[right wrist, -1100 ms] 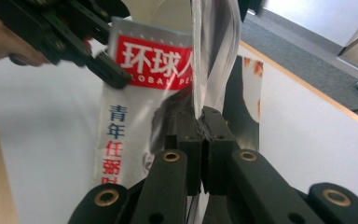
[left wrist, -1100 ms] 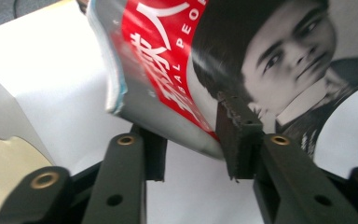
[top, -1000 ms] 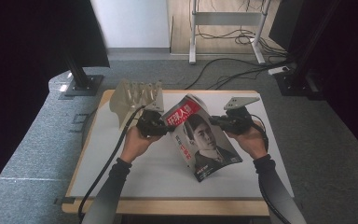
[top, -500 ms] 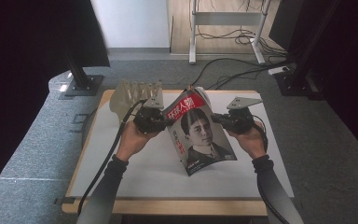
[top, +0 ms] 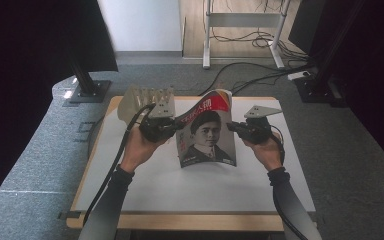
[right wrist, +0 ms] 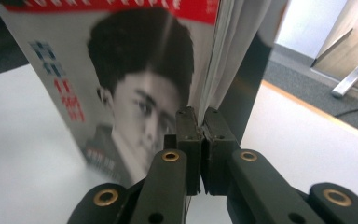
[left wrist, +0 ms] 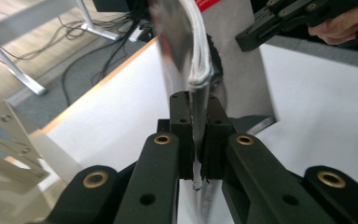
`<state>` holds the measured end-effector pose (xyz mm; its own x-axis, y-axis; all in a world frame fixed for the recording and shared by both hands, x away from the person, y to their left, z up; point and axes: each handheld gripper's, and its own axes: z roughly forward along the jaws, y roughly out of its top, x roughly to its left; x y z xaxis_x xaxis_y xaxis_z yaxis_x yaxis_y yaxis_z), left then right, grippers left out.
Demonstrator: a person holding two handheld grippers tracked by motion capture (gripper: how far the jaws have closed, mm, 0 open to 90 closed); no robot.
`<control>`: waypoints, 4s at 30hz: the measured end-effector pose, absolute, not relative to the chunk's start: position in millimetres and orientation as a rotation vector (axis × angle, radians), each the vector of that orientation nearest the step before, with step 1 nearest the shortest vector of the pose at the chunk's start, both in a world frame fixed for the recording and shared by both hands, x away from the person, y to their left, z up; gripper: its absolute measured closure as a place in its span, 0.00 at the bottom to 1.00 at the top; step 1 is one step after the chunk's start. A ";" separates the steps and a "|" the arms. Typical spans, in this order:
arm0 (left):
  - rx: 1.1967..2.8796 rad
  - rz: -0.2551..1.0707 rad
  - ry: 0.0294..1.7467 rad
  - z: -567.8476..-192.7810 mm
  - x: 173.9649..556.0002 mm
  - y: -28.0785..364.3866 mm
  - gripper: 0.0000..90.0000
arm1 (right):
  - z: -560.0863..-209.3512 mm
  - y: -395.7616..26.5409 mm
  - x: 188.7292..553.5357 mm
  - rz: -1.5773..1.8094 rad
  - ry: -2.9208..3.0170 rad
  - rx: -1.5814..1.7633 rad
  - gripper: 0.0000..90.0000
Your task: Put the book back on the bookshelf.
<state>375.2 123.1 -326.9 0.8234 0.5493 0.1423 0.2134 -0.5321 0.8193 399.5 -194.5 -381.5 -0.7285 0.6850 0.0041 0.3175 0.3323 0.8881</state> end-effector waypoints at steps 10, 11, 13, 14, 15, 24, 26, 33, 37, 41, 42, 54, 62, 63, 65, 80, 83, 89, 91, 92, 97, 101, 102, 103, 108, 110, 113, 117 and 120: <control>2.127 0.487 0.529 -336.5 373.4 117.8 0.89 | -400.5 -202.4 399.8 1.381 2.227 0.937 0.95; 2.136 0.468 0.543 -339.0 376.2 117.5 0.87 | -400.8 -202.7 399.3 1.386 2.227 0.936 0.95; 2.149 0.464 0.545 -343.9 379.0 116.4 0.85 | -401.6 -202.9 398.9 1.395 2.225 0.924 0.95; 2.159 0.460 0.552 -347.3 381.2 115.6 0.84 | -401.8 -203.2 398.6 1.399 2.228 0.921 0.95; 2.165 0.456 0.563 -351.3 383.7 114.5 0.84 | -401.9 -203.4 398.3 1.400 2.228 0.920 0.95; 2.138 0.419 0.559 -374.6 400.4 105.9 0.95 | -402.4 -210.0 392.0 1.363 2.253 0.917 0.94; 2.136 0.415 0.563 -374.4 401.7 107.3 0.96 | -403.1 -214.7 391.9 1.370 2.247 0.939 0.91; 2.109 0.381 0.581 -374.2 403.6 113.9 0.96 | -421.2 -235.4 384.6 1.334 2.230 1.060 0.59; 2.107 0.364 0.597 -370.2 404.2 119.4 0.97 | -442.1 -240.3 380.1 1.261 2.244 1.087 0.43; 2.097 0.347 0.620 -364.6 402.8 127.7 0.97 | -465.4 -240.4 373.6 1.210 2.269 1.111 0.32; 2.090 0.344 0.626 -363.0 401.9 129.9 0.97 | -471.3 -240.7 371.6 1.200 2.274 1.113 0.31; 2.082 0.346 0.681 -347.7 390.8 155.1 0.97 | -526.4 -252.8 353.9 1.081 2.272 1.262 0.15; 2.072 0.362 0.723 -340.2 384.0 171.6 0.97 | -534.3 -252.2 350.7 1.054 2.246 1.271 0.13; 2.068 0.363 0.731 -339.5 383.4 174.7 0.97 | -534.4 -251.6 350.6 1.041 2.249 1.263 0.13; 2.060 0.366 0.744 -338.4 381.8 181.2 0.97 | -534.9 -248.0 349.8 1.001 2.254 1.240 0.12; 2.004 0.400 0.853 -322.7 366.5 229.1 0.97 | -535.4 -247.5 349.5 0.999 2.250 1.239 0.12; 2.004 0.415 0.870 -320.0 363.9 237.2 0.97 | -535.4 -247.5 349.5 0.999 2.250 1.239 0.12; 1.980 0.438 0.922 -315.8 360.4 258.3 0.97 | -535.4 -247.6 349.5 0.999 2.251 1.240 0.12; 1.975 0.448 0.940 -314.3 359.6 265.2 0.97 | -535.4 -247.6 349.5 0.999 2.250 1.240 0.12; 1.971 0.452 0.948 -313.6 359.4 268.6 0.97 | -535.4 -247.6 349.5 0.999 2.251 1.240 0.12; 1.950 0.489 0.987 -312.8 361.4 284.7 0.97 | -535.5 -247.5 349.5 1.000 2.249 1.240 0.12; 1.933 0.505 1.029 -315.1 365.8 295.7 0.97 | -535.5 -247.6 349.5 1.000 2.249 1.240 0.12; 1.929 0.511 1.040 -315.5 366.8 298.1 0.97 | -535.6 -247.5 349.5 1.000 2.248 1.240 0.12; 1.925 0.515 1.050 -315.9 368.0 300.6 0.97 | -535.6 -247.5 349.5 1.001 2.248 1.241 0.12; 1.891 0.524 1.099 -317.1 374.5 311.4 0.97 | -535.5 -247.6 349.5 1.000 2.249 1.240 0.12; 1.880 0.528 1.116 -317.2 377.5 314.1 0.97 | -535.6 -247.5 349.5 1.001 2.247 1.240 0.12; 1.867 0.538 1.138 -317.7 381.8 317.3 0.97 | -535.6 -247.6 349.5 1.001 2.248 1.240 0.12; 1.848 0.547 1.166 -318.0 387.3 322.1 0.97 | -535.7 -247.6 349.5 1.001 2.248 1.239 0.12; 1.830 0.552 1.177 -318.4 390.4 325.3 0.97 | -535.6 -247.6 349.5 1.002 2.248 1.239 0.12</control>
